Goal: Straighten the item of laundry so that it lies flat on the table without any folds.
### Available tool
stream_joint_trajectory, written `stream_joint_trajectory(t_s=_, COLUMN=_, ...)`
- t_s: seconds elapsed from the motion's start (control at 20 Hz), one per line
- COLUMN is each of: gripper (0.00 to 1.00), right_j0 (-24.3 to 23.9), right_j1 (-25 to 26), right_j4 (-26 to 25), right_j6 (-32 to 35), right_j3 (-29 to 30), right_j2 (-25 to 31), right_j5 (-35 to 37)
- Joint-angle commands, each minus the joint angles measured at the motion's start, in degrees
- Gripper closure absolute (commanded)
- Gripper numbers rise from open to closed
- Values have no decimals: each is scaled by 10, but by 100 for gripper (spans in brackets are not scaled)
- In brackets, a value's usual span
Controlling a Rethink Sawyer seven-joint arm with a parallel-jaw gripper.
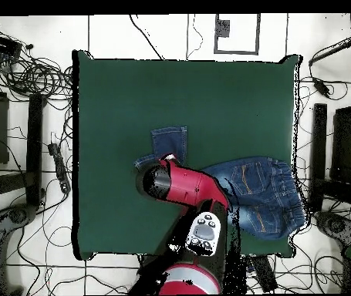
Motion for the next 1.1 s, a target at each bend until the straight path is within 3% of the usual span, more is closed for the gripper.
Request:
stream_joint_trajectory(t_s=0.05, gripper=0, right_j0=22, right_j1=12, right_j4=-5, right_j6=42, right_j3=43, right_j2=64, right_j5=14)
stream_joint_trajectory(t_s=0.75, gripper=0, right_j0=66, right_j1=25, right_j4=19, right_j6=88, right_j3=50, right_j2=49, right_j5=-1)
stream_joint_trajectory(t_s=1.1, gripper=0, right_j0=54, right_j1=50, right_j4=51, right_j6=110, right_j3=60, right_j2=92, right_j5=-52)
